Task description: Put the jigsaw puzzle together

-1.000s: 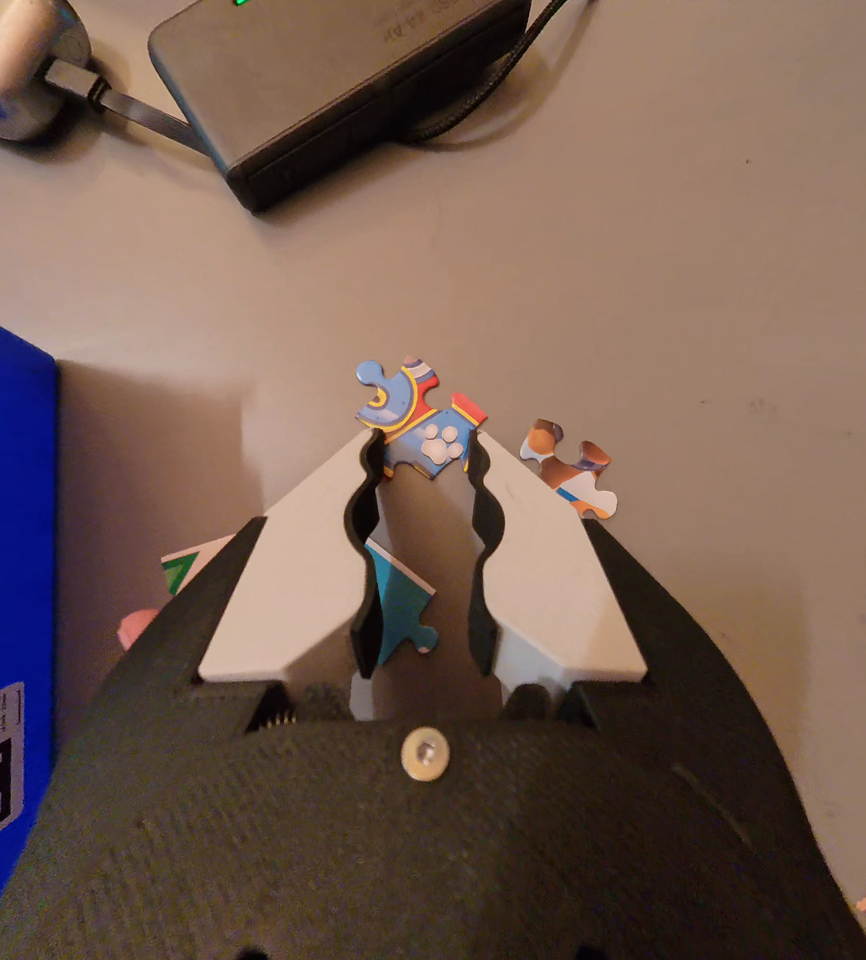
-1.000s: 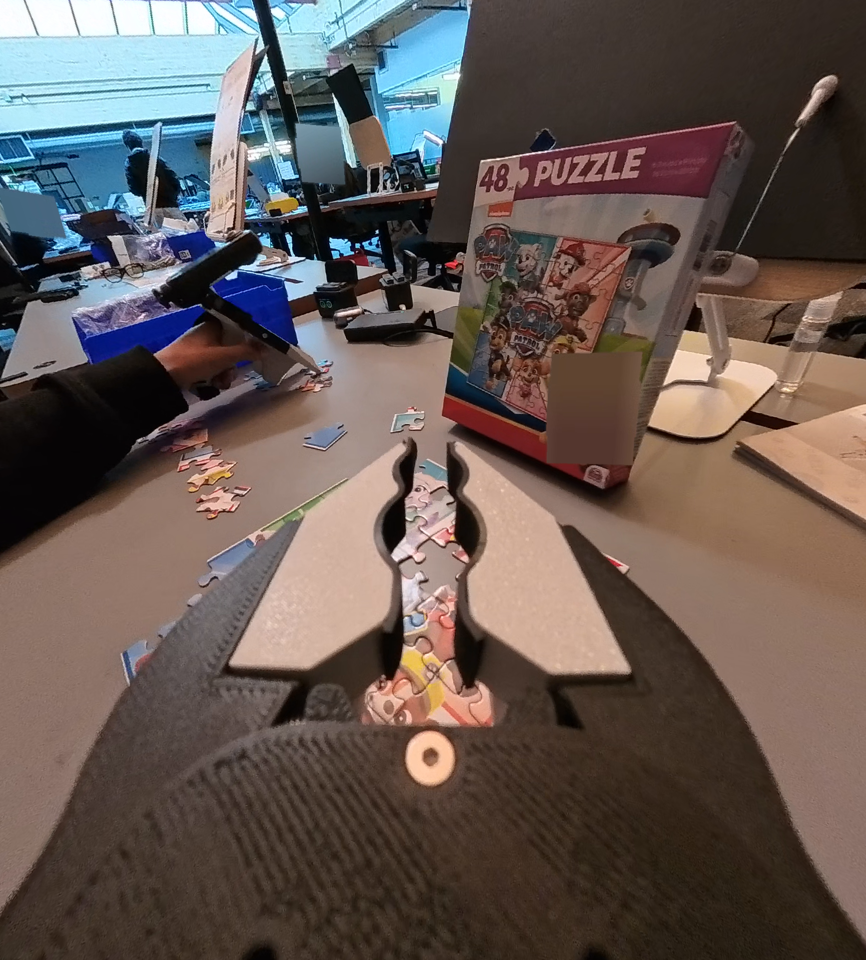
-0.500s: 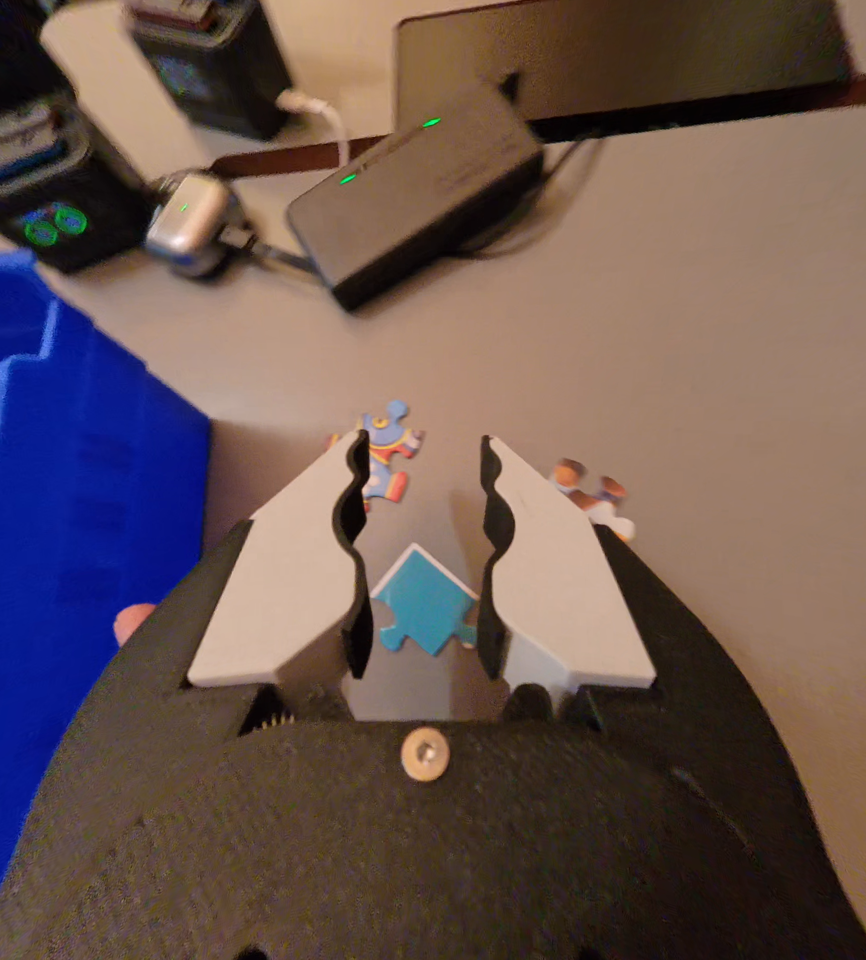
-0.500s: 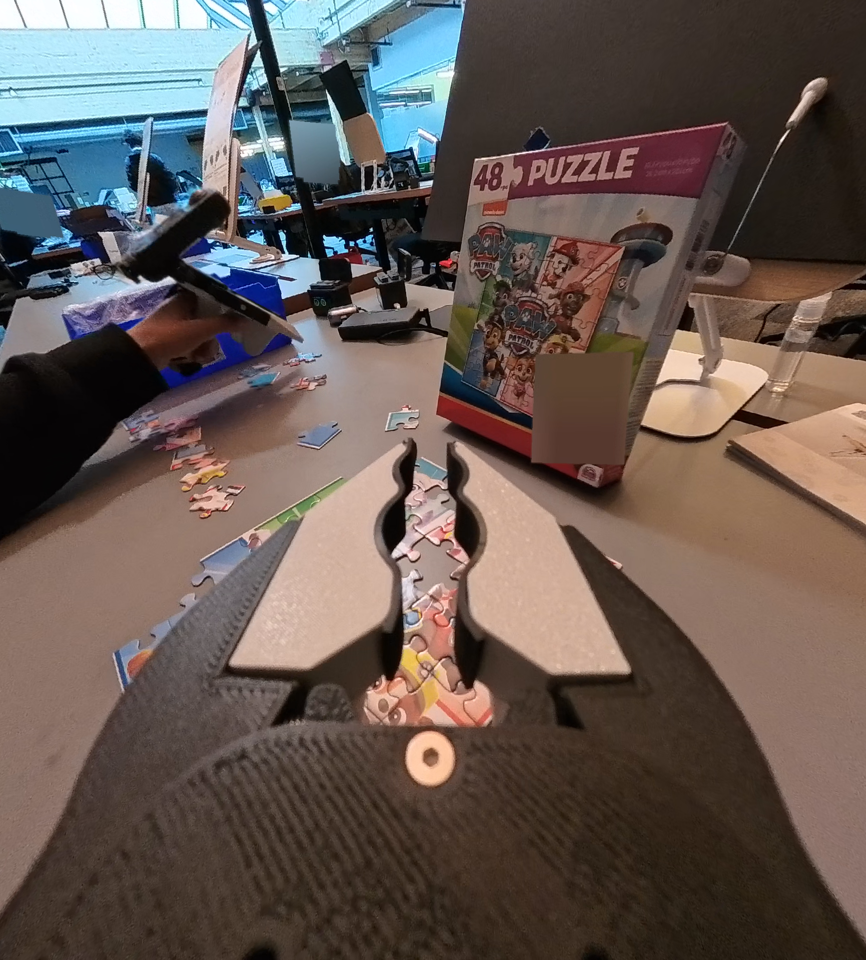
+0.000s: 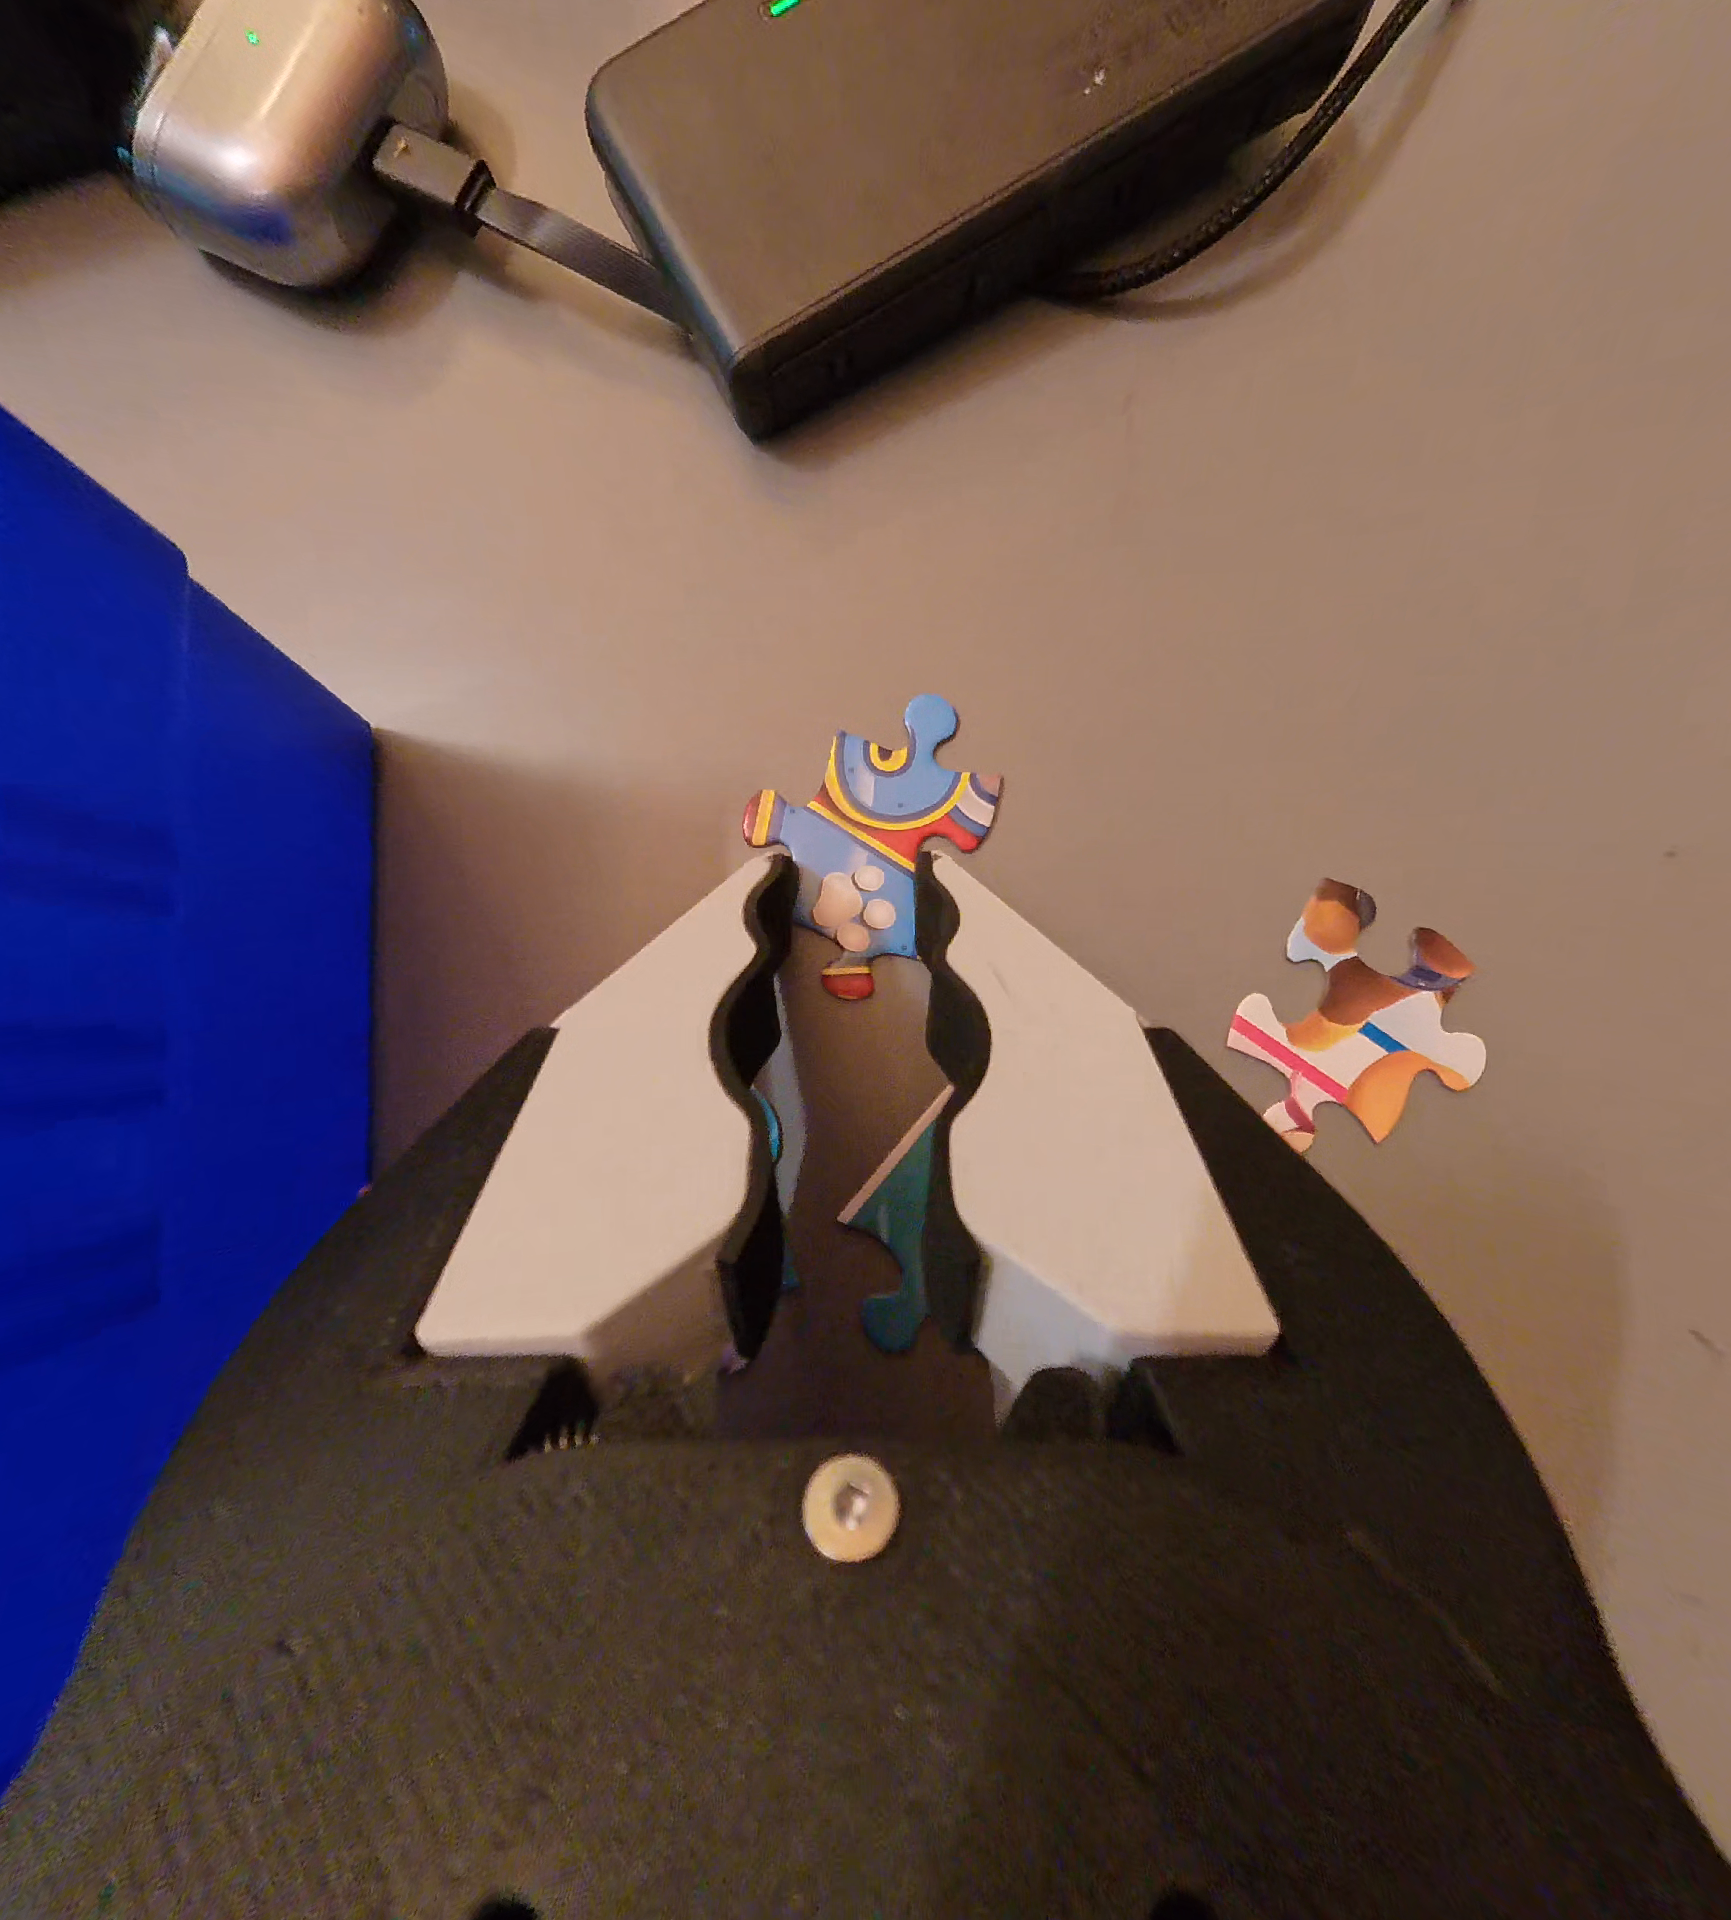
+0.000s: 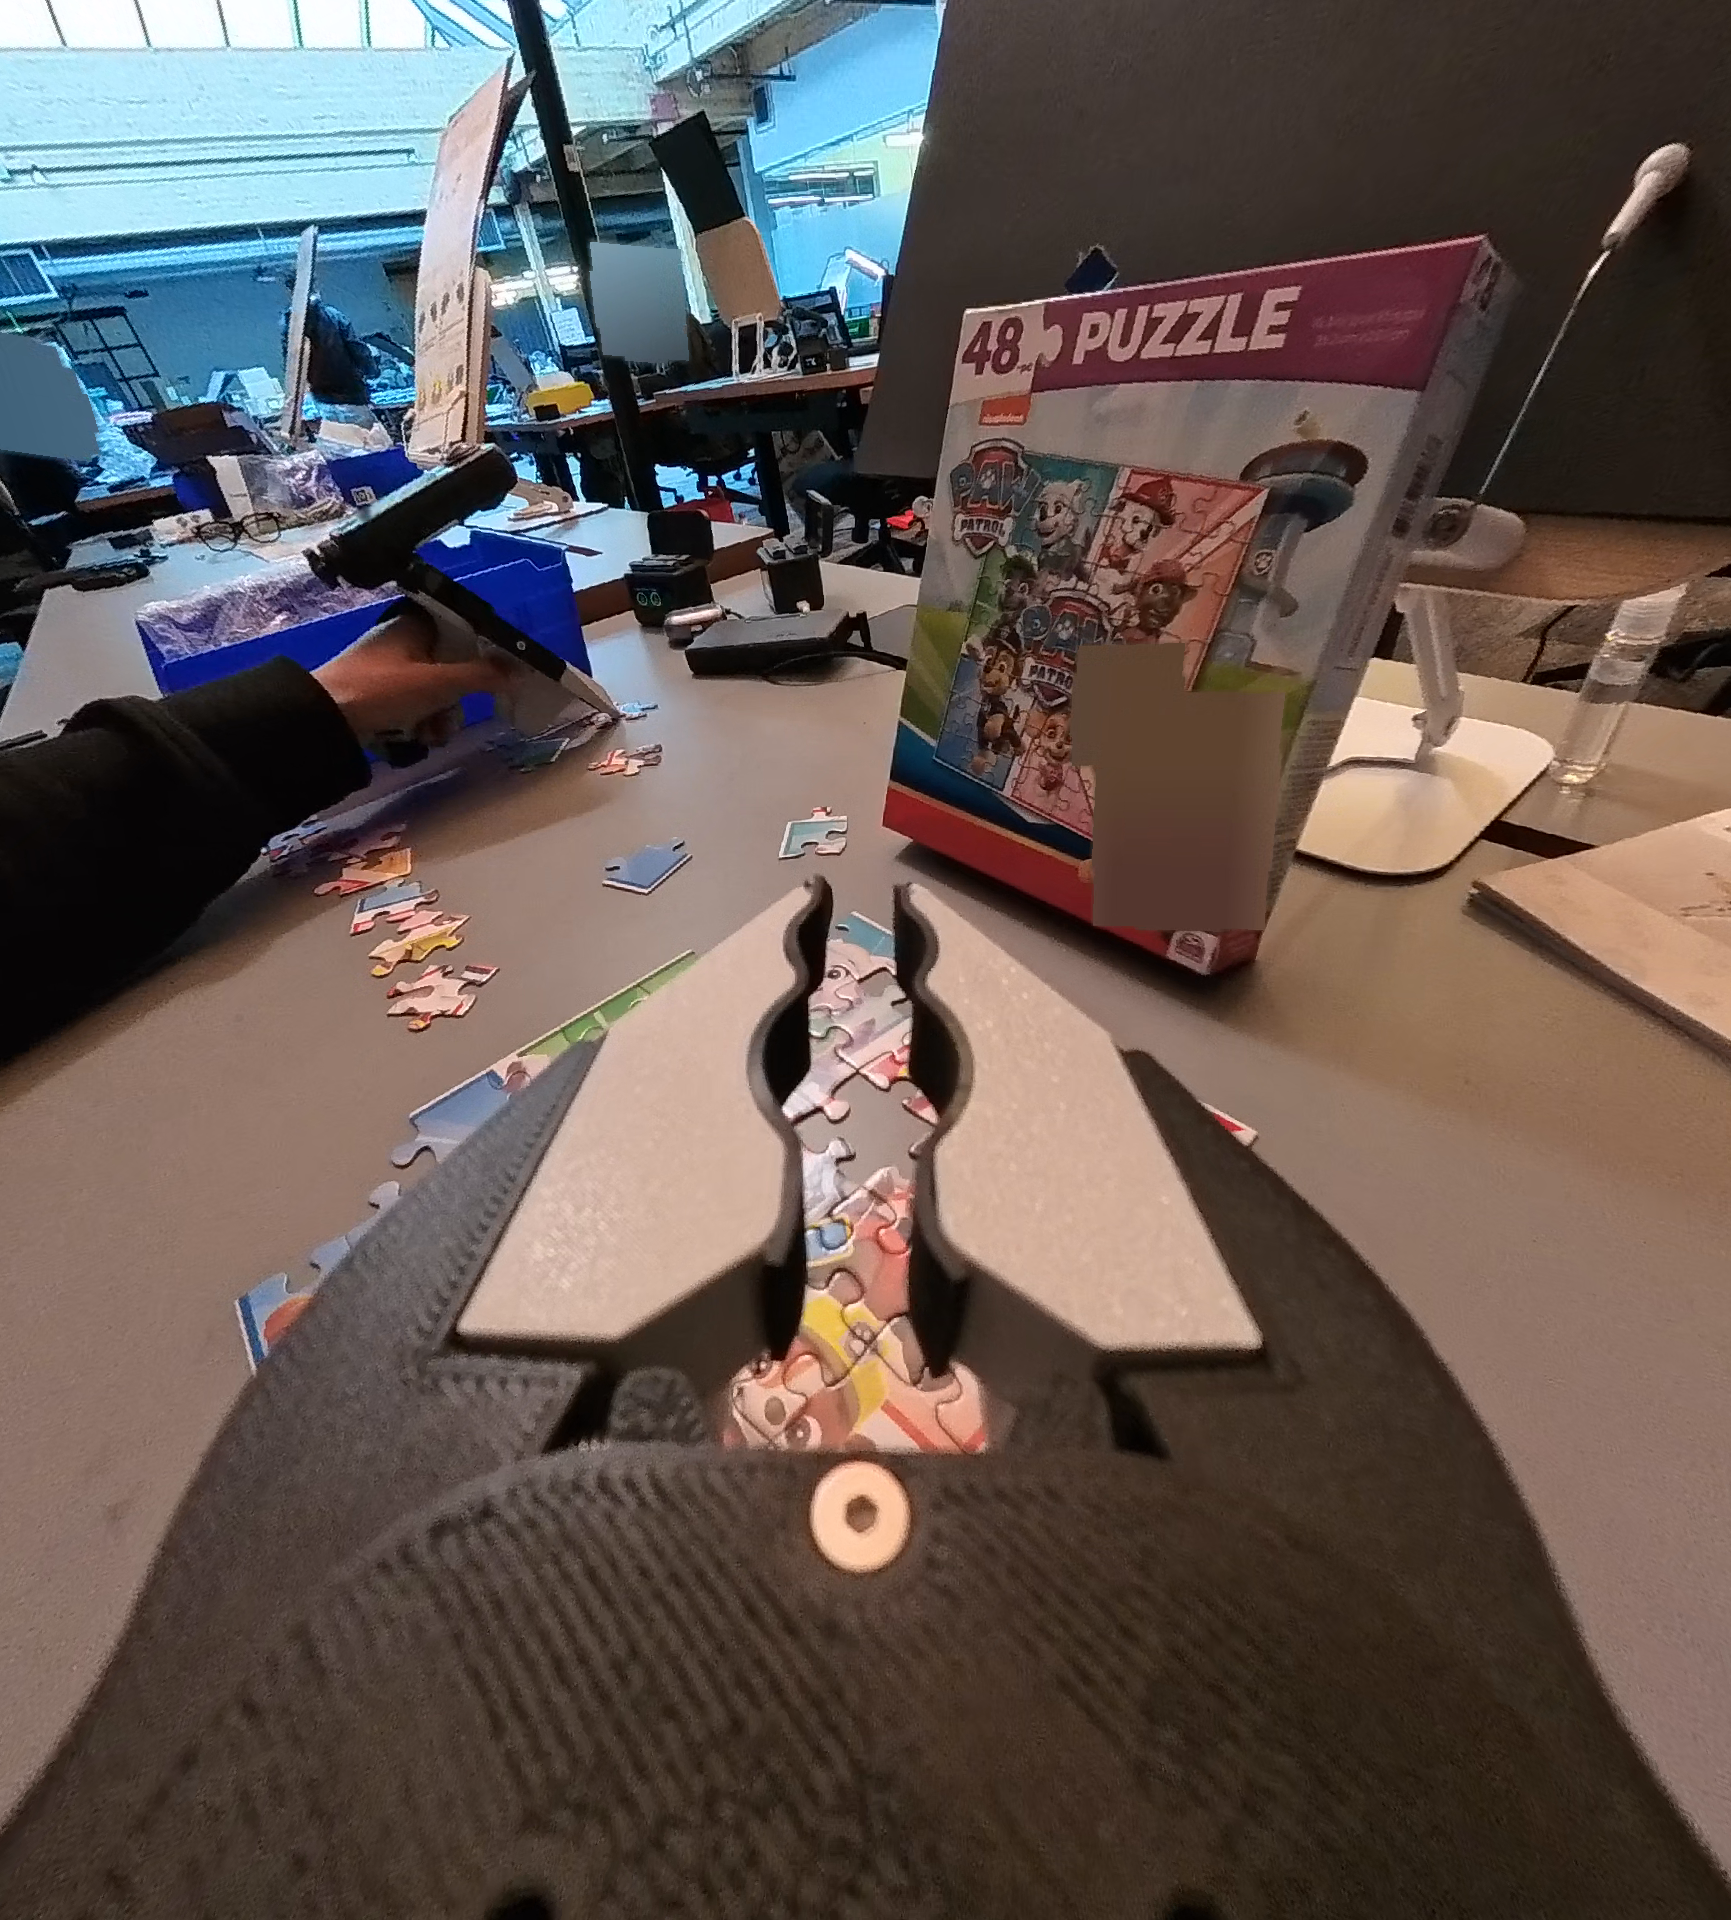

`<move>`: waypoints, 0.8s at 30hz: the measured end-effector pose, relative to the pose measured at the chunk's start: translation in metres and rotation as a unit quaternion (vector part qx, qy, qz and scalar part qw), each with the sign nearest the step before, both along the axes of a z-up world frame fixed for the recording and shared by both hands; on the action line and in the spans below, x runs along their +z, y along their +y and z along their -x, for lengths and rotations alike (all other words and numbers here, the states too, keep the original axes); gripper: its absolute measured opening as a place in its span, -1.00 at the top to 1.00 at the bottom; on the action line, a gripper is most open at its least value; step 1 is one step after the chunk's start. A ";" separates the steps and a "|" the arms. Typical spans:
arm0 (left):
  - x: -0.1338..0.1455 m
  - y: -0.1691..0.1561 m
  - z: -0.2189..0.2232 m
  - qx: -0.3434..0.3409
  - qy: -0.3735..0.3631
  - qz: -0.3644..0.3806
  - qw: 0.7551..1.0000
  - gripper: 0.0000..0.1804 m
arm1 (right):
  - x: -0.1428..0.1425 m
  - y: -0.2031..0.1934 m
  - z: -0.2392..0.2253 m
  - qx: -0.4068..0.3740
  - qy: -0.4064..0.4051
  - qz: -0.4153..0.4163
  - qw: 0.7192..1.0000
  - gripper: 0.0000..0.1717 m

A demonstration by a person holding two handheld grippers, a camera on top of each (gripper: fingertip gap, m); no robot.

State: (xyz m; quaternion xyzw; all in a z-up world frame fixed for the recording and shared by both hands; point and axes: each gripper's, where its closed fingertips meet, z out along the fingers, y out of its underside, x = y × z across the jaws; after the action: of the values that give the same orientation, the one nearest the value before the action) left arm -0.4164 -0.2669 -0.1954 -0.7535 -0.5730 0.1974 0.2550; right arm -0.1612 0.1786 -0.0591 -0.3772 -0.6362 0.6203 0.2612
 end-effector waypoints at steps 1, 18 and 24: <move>0.000 0.000 0.000 -0.003 0.000 0.002 1.000 0.75 | 0.000 0.000 0.000 0.000 0.000 0.001 1.000 0.88; 0.065 0.125 -0.073 -0.184 0.065 -0.023 0.981 0.75 | 0.000 0.003 0.001 -0.005 0.000 0.000 1.000 0.89; 0.087 0.252 -0.159 -0.339 0.077 -0.040 0.937 0.75 | 0.002 0.001 0.000 0.000 0.001 0.008 1.000 0.88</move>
State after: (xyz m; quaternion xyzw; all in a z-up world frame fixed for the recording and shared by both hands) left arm -0.2569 -0.0149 -0.1082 -0.8747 -0.2693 0.1338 0.3801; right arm -0.1609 0.1800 -0.0573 -0.3789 -0.6309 0.6257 0.2588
